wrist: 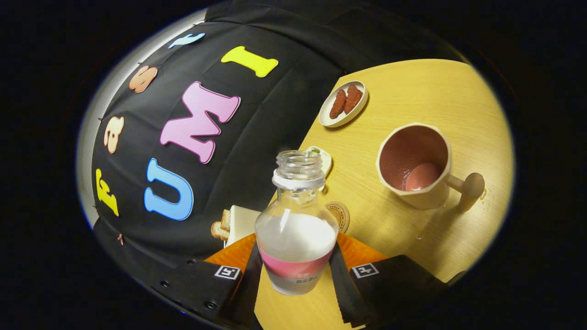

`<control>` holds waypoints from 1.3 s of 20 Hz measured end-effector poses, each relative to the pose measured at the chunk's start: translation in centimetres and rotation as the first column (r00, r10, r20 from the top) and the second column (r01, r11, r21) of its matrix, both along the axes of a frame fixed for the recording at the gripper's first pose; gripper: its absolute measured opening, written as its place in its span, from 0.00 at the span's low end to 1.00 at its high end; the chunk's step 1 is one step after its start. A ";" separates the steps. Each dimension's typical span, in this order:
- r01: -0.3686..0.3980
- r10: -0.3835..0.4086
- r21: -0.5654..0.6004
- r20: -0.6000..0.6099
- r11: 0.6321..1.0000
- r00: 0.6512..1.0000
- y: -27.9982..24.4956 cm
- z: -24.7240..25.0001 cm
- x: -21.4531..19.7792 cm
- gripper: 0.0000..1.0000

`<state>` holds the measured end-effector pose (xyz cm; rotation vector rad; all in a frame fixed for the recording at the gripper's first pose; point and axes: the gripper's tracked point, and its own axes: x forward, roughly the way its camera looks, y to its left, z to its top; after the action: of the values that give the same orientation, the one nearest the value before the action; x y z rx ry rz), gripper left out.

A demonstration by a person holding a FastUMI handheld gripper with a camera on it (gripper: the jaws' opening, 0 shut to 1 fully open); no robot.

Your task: Take the bottle from table, then pour the juice into the cup, finally place the bottle on the coaster

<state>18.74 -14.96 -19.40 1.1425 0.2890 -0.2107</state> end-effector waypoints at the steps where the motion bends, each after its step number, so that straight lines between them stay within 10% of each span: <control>1: 0.008 -0.008 0.042 0.001 0.999 1.000 -0.1 0.0 0.3 0.73; 11: 0.208 -0.211 0.395 -0.035 0.895 0.977 -3.9 0.1 -0.1 0.73; 26: 0.279 -0.304 0.684 -0.087 0.674 0.949 -4.7 1.1 0.9 0.73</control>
<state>19.61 -19.69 -18.33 1.9513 0.1457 -0.3866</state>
